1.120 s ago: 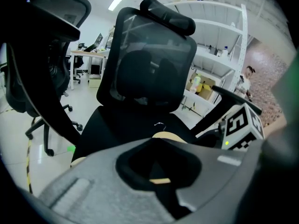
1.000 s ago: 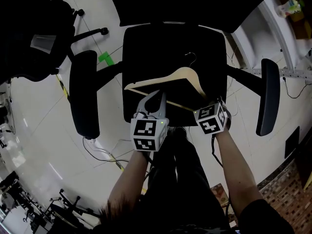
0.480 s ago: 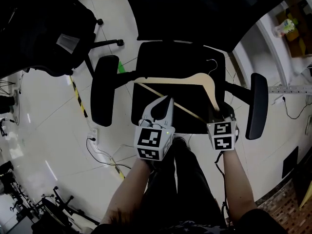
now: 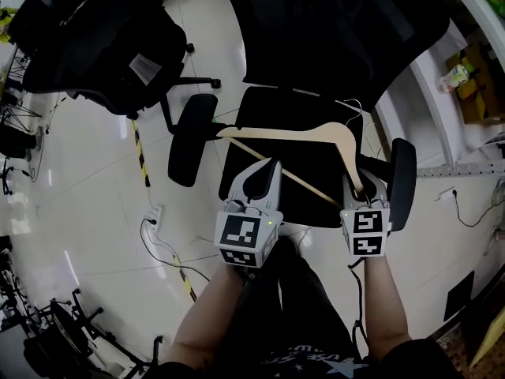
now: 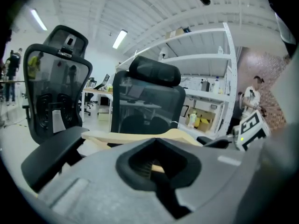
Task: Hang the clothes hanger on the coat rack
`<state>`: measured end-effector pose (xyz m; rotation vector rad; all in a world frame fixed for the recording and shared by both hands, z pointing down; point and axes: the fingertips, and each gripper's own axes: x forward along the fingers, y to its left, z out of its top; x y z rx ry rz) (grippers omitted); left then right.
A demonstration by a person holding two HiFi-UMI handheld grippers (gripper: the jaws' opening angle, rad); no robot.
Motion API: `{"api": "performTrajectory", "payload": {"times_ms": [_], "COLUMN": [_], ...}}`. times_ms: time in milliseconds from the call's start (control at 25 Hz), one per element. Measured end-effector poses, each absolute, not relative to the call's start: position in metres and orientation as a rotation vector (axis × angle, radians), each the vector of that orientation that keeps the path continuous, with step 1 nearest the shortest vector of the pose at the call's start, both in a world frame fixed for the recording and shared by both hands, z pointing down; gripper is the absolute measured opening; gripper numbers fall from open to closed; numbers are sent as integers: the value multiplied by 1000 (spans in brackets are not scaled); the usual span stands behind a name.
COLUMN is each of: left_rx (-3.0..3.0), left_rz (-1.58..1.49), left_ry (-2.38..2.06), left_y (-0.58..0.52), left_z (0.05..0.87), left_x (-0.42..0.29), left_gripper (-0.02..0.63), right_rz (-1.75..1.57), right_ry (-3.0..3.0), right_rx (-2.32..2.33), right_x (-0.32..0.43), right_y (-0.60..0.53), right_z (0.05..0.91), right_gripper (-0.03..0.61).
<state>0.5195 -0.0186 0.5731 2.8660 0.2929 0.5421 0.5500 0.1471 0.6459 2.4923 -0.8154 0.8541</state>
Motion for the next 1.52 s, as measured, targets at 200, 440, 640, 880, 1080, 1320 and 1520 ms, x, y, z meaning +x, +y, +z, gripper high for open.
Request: {"api": "performTrajectory", "payload": {"times_ms": [200, 440, 640, 880, 1080, 1320, 1520], "left_rx": [2883, 2944, 2943, 2878, 2787, 2707, 2629], "left_rz": [445, 281, 248, 168, 118, 32, -16], "left_ry": [164, -51, -320, -677, -1018, -1278, -1477], "left_y": [-37, -67, -111, -169, -209, -222, -218], "left_z": [537, 481, 441, 412, 391, 363, 338], "left_x": [501, 457, 406, 322, 235, 134, 40], "left_gripper": [6, 6, 6, 6, 6, 6, 6], "right_rz": [736, 552, 419, 273, 133, -42, -183], "right_ry": [-910, -1124, -1365, -1649, -1906, -2133, -2263], "right_rx": [2478, 2407, 2285, 2081, 1866, 1621, 1440], "right_x": [551, 542, 520, 460, 385, 276, 176], "right_y": [131, 84, 16, -76, -155, -212, -231], "right_z": [609, 559, 527, 509, 486, 450, 414], "right_gripper": [95, 95, 95, 95, 95, 95, 95]}}
